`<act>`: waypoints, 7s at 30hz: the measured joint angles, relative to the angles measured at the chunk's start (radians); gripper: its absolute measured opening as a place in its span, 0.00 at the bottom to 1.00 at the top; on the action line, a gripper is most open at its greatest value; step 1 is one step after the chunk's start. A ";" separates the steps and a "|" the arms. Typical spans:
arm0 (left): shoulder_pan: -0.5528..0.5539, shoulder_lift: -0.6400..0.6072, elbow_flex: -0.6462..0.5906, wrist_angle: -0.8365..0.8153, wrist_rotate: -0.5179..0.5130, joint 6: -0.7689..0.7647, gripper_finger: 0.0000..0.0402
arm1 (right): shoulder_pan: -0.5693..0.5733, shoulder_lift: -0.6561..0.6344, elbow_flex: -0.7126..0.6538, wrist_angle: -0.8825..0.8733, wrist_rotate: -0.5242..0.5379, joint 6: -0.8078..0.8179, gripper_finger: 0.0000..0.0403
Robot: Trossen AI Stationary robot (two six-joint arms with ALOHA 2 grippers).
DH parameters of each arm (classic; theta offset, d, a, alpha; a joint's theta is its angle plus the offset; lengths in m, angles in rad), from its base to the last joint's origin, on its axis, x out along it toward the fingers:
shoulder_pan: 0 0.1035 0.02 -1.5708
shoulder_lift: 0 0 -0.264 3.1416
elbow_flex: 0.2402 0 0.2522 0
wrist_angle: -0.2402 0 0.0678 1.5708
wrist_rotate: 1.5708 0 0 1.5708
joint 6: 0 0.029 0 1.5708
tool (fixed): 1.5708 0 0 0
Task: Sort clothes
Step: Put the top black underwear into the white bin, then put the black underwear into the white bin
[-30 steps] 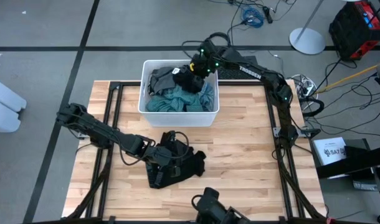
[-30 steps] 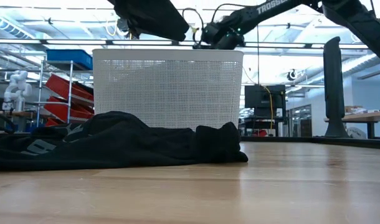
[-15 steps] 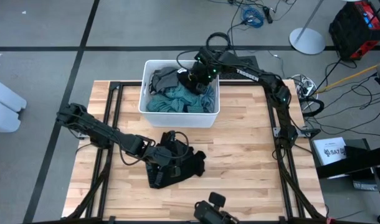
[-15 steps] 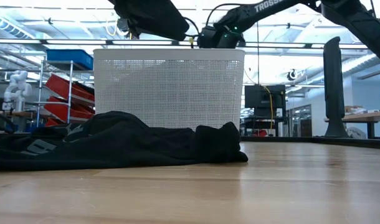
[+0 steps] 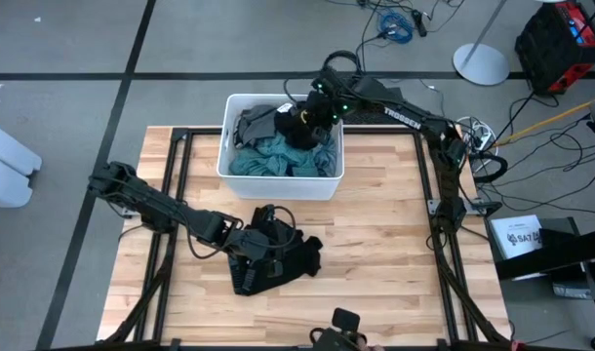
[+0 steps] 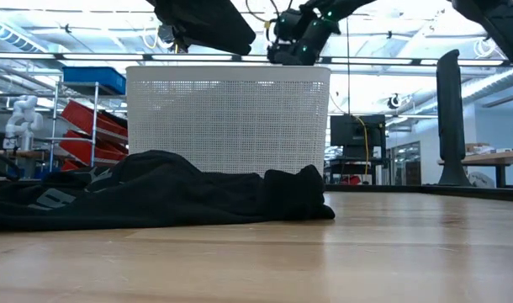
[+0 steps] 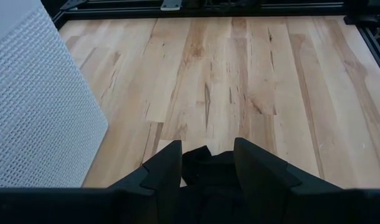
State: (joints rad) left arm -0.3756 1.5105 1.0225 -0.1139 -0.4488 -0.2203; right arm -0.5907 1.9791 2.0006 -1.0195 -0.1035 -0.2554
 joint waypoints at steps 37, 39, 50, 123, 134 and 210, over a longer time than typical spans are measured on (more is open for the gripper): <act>-0.007 -0.034 0.002 -0.042 0.000 0.042 0.39 | 0.222 -0.231 -0.014 -0.450 -0.525 0.040 0.39; -0.016 -0.049 0.002 -0.093 0.000 0.019 0.39 | 0.290 -0.234 -0.037 -0.459 -0.539 0.026 0.39; -0.063 -0.098 0.002 -0.238 0.001 -0.131 0.39 | 0.664 -0.235 -0.379 -0.087 -0.513 0.052 0.39; 0.061 -0.243 -0.426 -0.131 0.257 -0.559 0.04 | 0.858 -0.234 -0.902 0.722 -0.441 0.321 0.39; 0.061 -0.290 -0.200 -0.128 0.257 -0.367 0.03 | 0.858 -0.234 -0.901 0.862 -0.442 0.329 0.39; 0.075 -0.304 0.174 -0.166 0.418 -0.314 0.02 | 1.165 -0.095 -0.854 0.970 0.684 -0.130 0.21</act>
State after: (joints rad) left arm -0.3004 1.2064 1.1969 -0.2794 -0.0307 -0.5343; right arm 0.5741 1.8843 1.1465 -0.0494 0.5807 -0.3850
